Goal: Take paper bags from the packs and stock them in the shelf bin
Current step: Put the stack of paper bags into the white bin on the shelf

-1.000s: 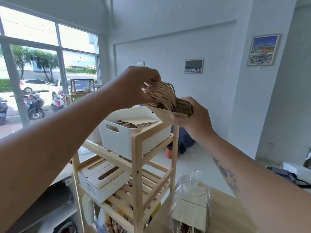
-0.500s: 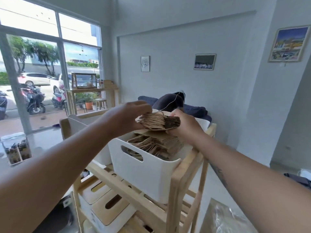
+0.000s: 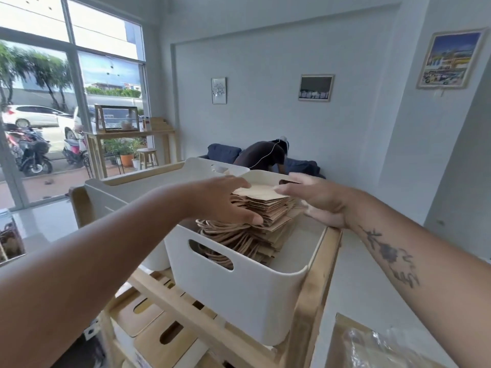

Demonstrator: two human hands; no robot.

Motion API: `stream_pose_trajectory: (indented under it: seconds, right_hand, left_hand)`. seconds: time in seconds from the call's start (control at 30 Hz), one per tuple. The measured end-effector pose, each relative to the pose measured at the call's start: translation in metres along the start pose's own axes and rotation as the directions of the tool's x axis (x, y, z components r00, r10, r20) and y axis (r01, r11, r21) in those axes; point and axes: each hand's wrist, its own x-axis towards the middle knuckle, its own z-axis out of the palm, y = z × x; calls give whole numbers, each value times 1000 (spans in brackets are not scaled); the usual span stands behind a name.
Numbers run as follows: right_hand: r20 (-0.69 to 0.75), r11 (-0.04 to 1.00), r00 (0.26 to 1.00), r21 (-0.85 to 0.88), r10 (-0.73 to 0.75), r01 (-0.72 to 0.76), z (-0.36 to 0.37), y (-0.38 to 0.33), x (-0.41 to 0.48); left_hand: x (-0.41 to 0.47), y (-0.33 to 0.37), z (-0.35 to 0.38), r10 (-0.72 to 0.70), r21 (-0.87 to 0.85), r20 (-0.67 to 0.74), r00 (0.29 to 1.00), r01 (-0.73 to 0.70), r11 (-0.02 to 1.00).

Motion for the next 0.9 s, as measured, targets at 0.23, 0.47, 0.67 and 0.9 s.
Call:
stream_pose_trajectory:
  seconds: [0.23,0.47,0.67,0.9]
  right_hand:
    - [-274,936,904,220,328,-273,23,5,40]
    - [-309,954,911,209,274,-216,19,16,47]
    - [-354,968,901,107,251,-228,24,14,40]
    - [-422,929,905,-352,-49,-114,27,2,4]
  left_hand:
    - [21,10,10,-88,110,78,993,79,991]
    - [36,27,24,-86,242,43,995,73,968]
    - [37,20,30,-92,245,47,995,78,966]
    - [18,29,11,-99,202,-113,989,120,972]
